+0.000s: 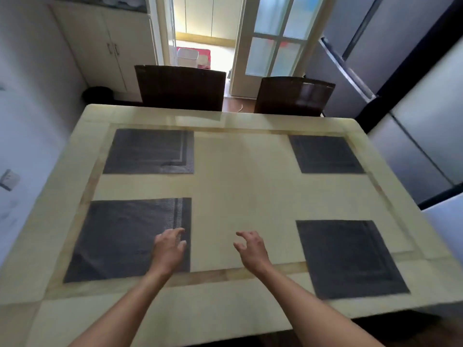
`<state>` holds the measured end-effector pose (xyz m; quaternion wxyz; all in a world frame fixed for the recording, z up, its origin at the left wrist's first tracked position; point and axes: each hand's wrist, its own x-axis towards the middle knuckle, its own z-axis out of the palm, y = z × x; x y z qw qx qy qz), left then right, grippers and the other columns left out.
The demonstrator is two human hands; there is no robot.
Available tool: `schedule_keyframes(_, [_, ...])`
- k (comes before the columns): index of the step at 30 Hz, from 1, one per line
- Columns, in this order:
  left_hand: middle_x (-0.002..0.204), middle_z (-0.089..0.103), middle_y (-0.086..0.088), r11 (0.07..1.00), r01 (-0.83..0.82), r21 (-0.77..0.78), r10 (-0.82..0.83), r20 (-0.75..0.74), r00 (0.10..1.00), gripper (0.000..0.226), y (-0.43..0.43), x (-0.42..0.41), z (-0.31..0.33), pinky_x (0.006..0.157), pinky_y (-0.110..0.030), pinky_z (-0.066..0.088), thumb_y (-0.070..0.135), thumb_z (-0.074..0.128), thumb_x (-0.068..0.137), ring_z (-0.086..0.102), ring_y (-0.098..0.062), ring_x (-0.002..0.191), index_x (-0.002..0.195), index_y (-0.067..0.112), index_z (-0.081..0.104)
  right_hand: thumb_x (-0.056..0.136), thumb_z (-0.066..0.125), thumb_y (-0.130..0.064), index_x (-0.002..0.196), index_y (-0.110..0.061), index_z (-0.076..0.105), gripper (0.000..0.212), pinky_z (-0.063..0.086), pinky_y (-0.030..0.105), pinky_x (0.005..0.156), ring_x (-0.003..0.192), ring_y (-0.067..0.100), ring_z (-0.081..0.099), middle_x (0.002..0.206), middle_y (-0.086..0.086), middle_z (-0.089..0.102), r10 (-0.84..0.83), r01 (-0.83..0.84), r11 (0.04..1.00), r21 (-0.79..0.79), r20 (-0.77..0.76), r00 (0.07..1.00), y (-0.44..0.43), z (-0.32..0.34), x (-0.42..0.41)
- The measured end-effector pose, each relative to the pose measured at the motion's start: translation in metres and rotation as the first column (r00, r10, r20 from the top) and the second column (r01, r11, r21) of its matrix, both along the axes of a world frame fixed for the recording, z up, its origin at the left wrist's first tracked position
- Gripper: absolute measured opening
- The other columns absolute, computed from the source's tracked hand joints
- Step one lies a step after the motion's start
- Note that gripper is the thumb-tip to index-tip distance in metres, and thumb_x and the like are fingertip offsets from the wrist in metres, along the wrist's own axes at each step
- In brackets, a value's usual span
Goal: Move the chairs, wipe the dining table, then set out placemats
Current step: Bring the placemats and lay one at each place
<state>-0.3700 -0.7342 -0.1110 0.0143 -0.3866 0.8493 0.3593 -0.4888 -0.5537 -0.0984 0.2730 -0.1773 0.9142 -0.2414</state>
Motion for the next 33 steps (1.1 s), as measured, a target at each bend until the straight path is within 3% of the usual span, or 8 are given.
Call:
schedule_keyframes(5, [0.129,0.059,-0.011,0.997,0.041,0.063,-0.037,-0.07,0.997,0.036,0.109,-0.072,0.024,0.106,-0.034,0.035,0.014,0.059,0.089,0.048,-0.028,0.126,0.125,0.011,0.06,0.094,0.054,-0.021,0.13,-0.013,0.055,0.037,0.031,0.029,0.108,0.128,0.023,0.043,0.133,0.01,0.049,-0.081,0.08,0.995,-0.064,-0.021,0.996,0.106,0.024,-0.056])
schedule_keyframes(14, [0.127,0.06,-0.013,0.98,-0.034,0.194,0.042,-0.033,0.999,0.036,0.275,-0.159,0.04,0.097,-0.032,0.041,0.018,0.06,0.089,0.054,-0.027,0.118,0.125,0.013,0.059,0.092,0.058,-0.02,0.126,-0.01,0.056,0.036,0.04,0.031,0.103,0.119,0.025,0.05,0.128,0.012,0.051,-0.154,0.149,0.986,-0.079,-0.055,0.987,0.28,0.038,-0.155])
schedule_keyframes(23, [0.124,0.06,-0.015,0.905,-0.219,0.363,0.195,0.103,0.975,0.039,0.322,-0.182,0.018,0.09,-0.031,0.047,0.016,0.064,0.088,0.06,-0.026,0.104,0.124,0.005,0.056,0.089,0.062,-0.021,0.124,-0.009,0.056,0.037,0.042,0.026,0.086,0.105,0.025,0.057,0.121,0.014,0.057,-0.346,0.347,0.938,0.011,-0.019,0.938,0.365,0.019,-0.196])
schedule_keyframes(29, [0.137,0.051,-0.016,0.861,-0.319,0.395,0.268,0.18,0.947,0.05,0.335,-0.191,0.0,0.097,-0.034,0.043,0.015,0.063,0.089,0.052,-0.03,0.122,0.134,0.002,0.046,0.087,0.064,-0.022,0.124,-0.008,0.055,0.041,0.043,0.031,0.093,0.112,0.027,0.055,0.124,0.014,0.057,-0.399,0.396,0.916,0.072,0.036,0.916,0.387,-0.009,-0.212])
schedule_keyframes(33, [0.128,0.056,-0.016,0.847,-0.41,0.338,0.349,0.226,0.909,0.041,0.339,-0.202,-0.011,0.095,-0.037,0.046,0.017,0.064,0.089,0.055,-0.032,0.112,0.124,0.001,0.053,0.085,0.065,-0.023,0.121,-0.007,0.054,0.041,0.044,0.035,0.097,0.115,0.029,0.054,0.125,0.013,0.056,-0.436,0.425,0.894,0.141,0.063,0.898,0.399,-0.025,-0.229])
